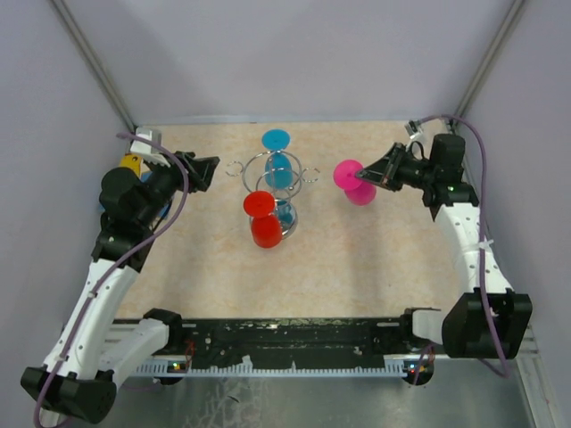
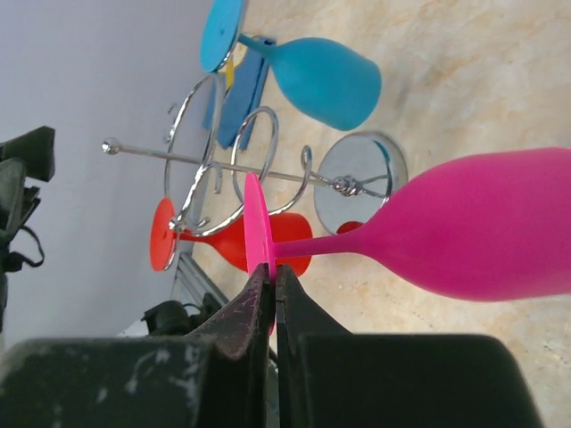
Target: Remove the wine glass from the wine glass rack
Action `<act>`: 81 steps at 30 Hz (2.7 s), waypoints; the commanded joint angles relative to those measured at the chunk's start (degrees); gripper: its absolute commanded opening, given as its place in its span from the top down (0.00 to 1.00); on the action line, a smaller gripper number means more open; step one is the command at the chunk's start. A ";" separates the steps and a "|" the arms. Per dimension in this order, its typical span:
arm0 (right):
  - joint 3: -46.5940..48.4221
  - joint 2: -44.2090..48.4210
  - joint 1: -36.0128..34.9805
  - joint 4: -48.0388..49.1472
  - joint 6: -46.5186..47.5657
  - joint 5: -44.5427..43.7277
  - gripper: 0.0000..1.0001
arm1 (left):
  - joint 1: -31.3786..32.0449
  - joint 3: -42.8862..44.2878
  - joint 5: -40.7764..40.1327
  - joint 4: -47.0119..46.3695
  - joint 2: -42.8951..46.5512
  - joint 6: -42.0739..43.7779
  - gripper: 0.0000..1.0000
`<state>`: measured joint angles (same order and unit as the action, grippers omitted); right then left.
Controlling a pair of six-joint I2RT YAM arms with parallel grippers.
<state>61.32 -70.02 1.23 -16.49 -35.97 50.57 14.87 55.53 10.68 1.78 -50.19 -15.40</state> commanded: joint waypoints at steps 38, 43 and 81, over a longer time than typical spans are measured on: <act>66.66 -66.04 -22.67 -0.04 61.64 -97.55 1.00 | 0.24 -0.94 0.61 -1.69 0.54 -0.03 0.21; 55.38 -67.09 -24.68 19.14 77.05 -103.87 1.00 | 0.24 -1.06 0.74 -1.78 0.40 -0.05 0.21; 42.08 -78.48 -25.14 35.97 91.77 -102.55 0.57 | 0.24 -1.31 1.14 -2.26 -1.26 -0.11 0.19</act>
<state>105.58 -148.27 -24.08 18.63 55.81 -53.34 14.87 54.37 11.57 1.28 -51.16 -15.62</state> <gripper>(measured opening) 0.242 0.805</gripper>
